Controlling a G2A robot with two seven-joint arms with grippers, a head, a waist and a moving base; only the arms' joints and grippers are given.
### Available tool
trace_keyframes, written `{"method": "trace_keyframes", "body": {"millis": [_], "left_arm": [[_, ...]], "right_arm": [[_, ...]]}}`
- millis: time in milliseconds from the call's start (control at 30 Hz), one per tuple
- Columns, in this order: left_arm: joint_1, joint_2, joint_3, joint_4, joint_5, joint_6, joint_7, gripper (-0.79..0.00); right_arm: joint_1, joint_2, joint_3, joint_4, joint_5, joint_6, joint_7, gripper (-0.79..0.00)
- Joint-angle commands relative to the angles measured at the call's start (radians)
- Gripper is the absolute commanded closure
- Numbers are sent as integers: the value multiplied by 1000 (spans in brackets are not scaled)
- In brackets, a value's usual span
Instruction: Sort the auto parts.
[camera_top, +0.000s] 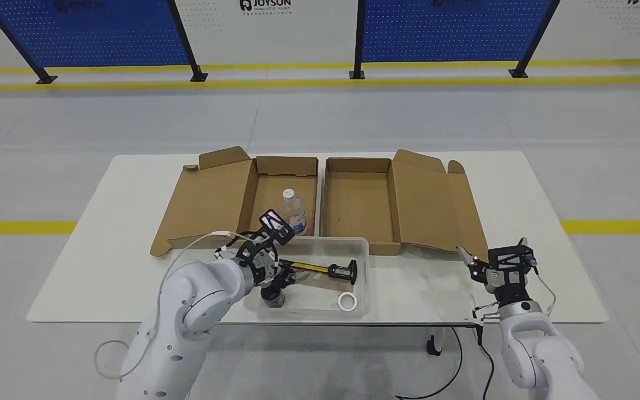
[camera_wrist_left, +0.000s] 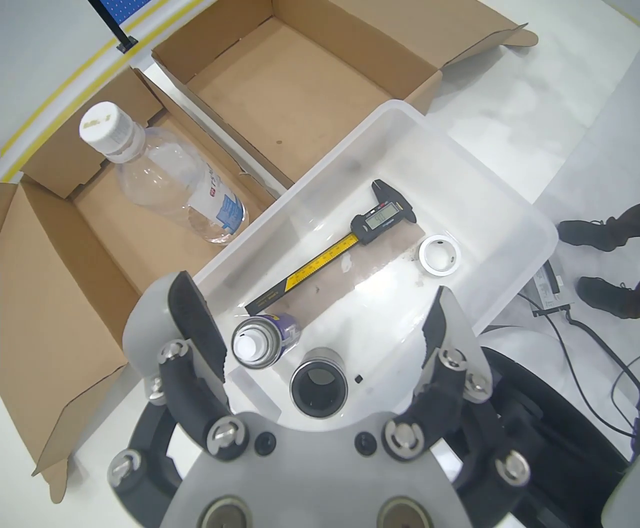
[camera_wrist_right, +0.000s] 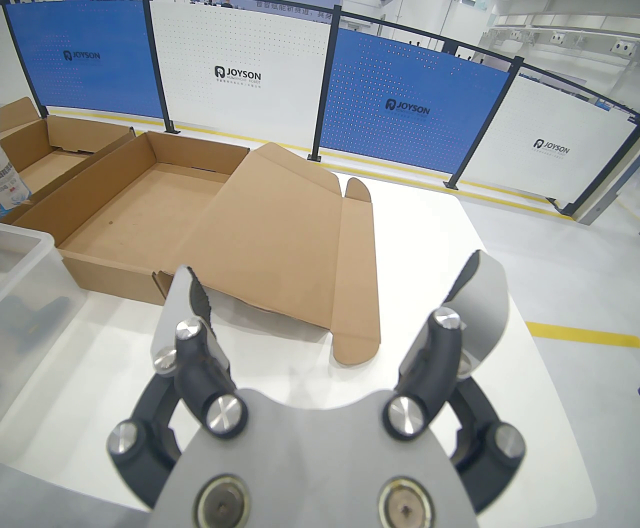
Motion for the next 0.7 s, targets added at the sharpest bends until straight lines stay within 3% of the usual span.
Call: {"method": "trace_keyframes", "body": {"millis": [0, 300, 400, 533, 667], "left_arm": [[-9, 2, 3, 8, 3, -7, -3, -785], [-102, 6, 55, 98, 2, -6, -83, -779], [-127, 6, 79, 135, -8, -3, -116, -733], [-150, 8, 103, 172, -7, -3, -140, -782], [-160, 10, 115, 201, 9, 9, -138, -711]], "right_arm": [[0, 0, 0, 0, 0, 0, 0, -785], [0, 0, 0, 0, 0, 0, 0, -785], [0, 0, 0, 0, 0, 0, 0, -785], [0, 0, 0, 0, 0, 0, 0, -785], [0, 0, 0, 0, 0, 0, 0, -785]]}}
